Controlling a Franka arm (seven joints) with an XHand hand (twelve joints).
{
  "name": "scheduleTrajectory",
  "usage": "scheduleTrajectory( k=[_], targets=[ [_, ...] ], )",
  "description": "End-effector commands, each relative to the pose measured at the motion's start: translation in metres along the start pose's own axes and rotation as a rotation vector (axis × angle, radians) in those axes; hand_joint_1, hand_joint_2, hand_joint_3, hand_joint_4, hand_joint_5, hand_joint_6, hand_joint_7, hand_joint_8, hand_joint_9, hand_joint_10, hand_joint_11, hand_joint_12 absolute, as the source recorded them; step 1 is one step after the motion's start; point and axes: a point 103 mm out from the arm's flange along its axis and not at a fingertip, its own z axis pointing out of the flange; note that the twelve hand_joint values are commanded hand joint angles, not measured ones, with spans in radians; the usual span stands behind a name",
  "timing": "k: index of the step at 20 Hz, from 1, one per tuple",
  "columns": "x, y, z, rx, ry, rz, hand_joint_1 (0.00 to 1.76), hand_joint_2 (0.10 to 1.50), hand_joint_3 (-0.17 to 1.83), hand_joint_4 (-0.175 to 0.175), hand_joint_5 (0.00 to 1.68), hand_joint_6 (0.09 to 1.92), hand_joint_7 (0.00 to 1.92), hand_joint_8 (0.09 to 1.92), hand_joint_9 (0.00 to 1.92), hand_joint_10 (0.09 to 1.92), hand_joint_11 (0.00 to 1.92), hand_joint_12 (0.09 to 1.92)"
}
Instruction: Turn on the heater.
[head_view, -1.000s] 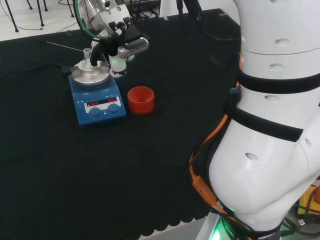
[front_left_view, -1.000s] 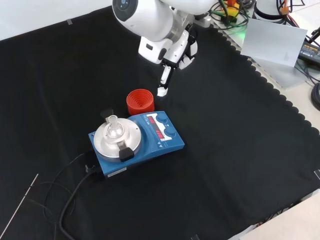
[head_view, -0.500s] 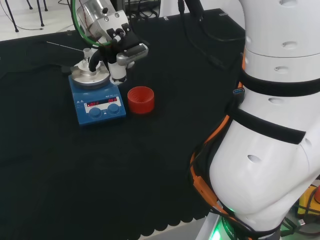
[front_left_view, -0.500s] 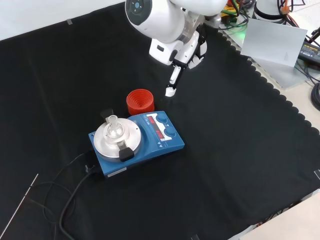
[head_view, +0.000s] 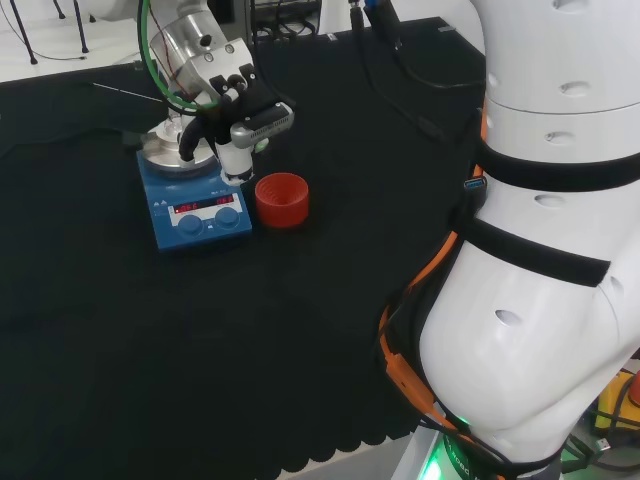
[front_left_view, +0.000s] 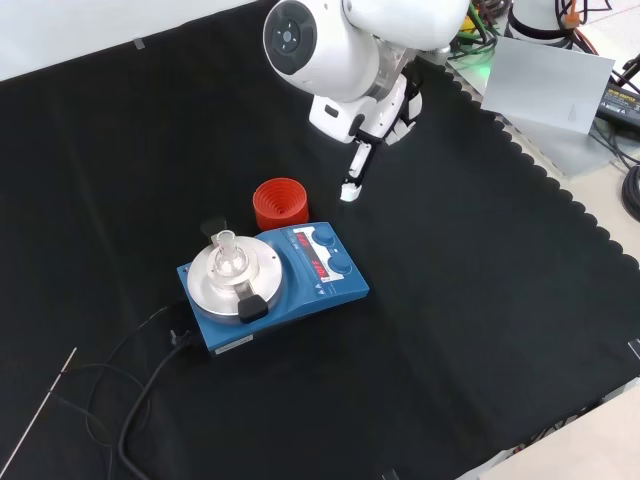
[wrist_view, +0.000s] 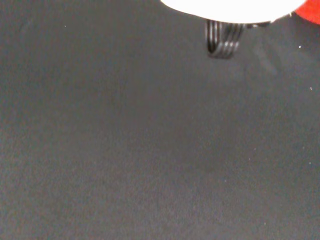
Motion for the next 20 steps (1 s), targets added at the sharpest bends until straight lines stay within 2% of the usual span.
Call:
scheduleTrajectory(
  k=[1, 5, 20],
  targets=[
    [0.002, 0.019, 0.009, 0.020, -0.006, -0.019, 1.48, 0.58, 1.23, 0.007, 0.12, 0.09, 1.61, 1.92, 1.80, 1.61, 1.72, 1.48],
    [0.003, 0.033, 0.012, 0.027, -0.003, -0.032, 1.48, 0.58, 1.24, 0.006, 0.12, 0.09, 1.61, 1.92, 1.80, 1.61, 1.72, 1.48],
    [-0.002, 0.063, 0.023, 0.064, -0.003, -0.028, 1.48, 0.58, 1.24, 0.004, 0.13, 0.09, 1.62, 1.92, 1.80, 1.60, 1.72, 1.47]
  ],
)
